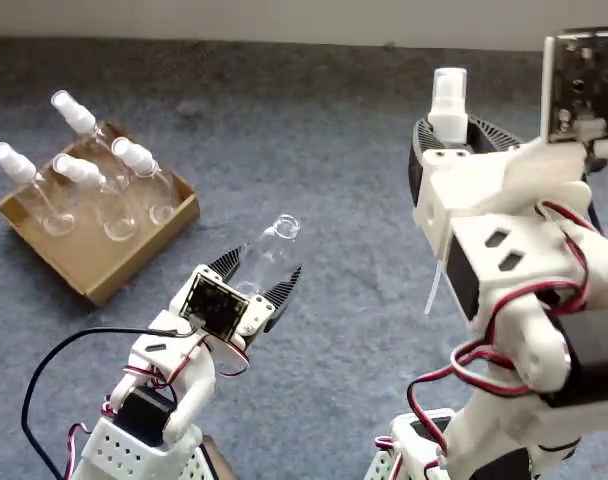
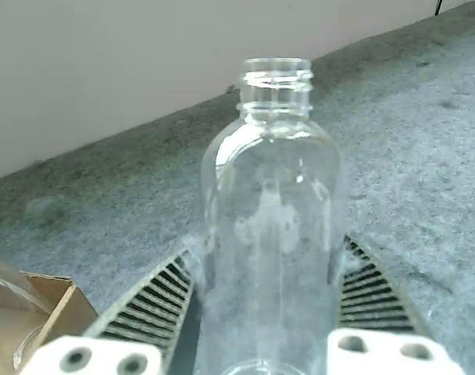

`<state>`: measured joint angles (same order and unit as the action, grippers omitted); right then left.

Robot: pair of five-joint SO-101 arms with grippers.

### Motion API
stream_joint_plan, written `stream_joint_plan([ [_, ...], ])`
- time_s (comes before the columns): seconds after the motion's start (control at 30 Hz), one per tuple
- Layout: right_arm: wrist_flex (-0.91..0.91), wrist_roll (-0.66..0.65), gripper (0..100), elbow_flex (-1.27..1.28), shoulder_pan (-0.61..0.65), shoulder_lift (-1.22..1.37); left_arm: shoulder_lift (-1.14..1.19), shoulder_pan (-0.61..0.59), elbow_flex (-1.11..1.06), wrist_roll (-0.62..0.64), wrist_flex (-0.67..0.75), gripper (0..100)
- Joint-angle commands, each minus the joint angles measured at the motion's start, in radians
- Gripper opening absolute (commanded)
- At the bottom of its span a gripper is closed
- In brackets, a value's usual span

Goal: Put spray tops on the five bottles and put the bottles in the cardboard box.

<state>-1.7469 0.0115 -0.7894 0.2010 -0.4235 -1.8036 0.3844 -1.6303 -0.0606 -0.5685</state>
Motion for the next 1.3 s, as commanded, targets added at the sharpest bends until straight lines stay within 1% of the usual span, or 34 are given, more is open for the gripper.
stream_joint_plan([
  [0.0, -0.021, -0.003, 4.8, 0.051, 0.015, -0.013, -0.010, 0.018, 0.021, -0.005, -0.002, 7],
  [0.23, -0.019, -0.003, 4.8, 0.272, 0.162, -0.015, -0.013, 0.018, 0.015, -0.005, -0.002, 7],
  [0.4, -0.021, -0.003, 4.8, 0.394, 0.196, -0.019, -0.013, 0.018, 0.015, -0.005, -0.005, 7],
  [0.5, -0.021, -0.009, 4.8, 0.381, 0.196, -0.113, -0.015, 0.018, 0.015, -0.005, -0.003, 7],
  [0.67, 0.013, -0.011, 4.8, 0.392, 0.255, -0.303, -0.016, 0.019, 0.024, -0.003, -0.003, 7],
  [0.73, 0.074, -0.011, 4.8, 0.452, 0.255, -0.352, -0.016, 0.041, 0.024, -0.003, -0.005, 7],
  [0.83, 0.185, -0.011, 4.8, 0.587, 0.255, -0.406, -0.016, 0.113, 0.024, -0.003, -0.009, 7],
  [1.07, 0.532, -0.011, 4.8, 0.997, 0.255, -0.565, -0.016, 0.196, 0.013, -0.003, -0.009, 7],
  [1.17, 0.654, -0.011, 4.8, 1.132, 0.254, -0.664, -0.015, 0.252, 0.013, -0.003, -0.011, 7],
  [1.27, 0.750, -0.011, 4.8, 1.228, 0.194, -0.754, -0.015, 0.292, 0.012, -0.003, -0.011, 7],
])
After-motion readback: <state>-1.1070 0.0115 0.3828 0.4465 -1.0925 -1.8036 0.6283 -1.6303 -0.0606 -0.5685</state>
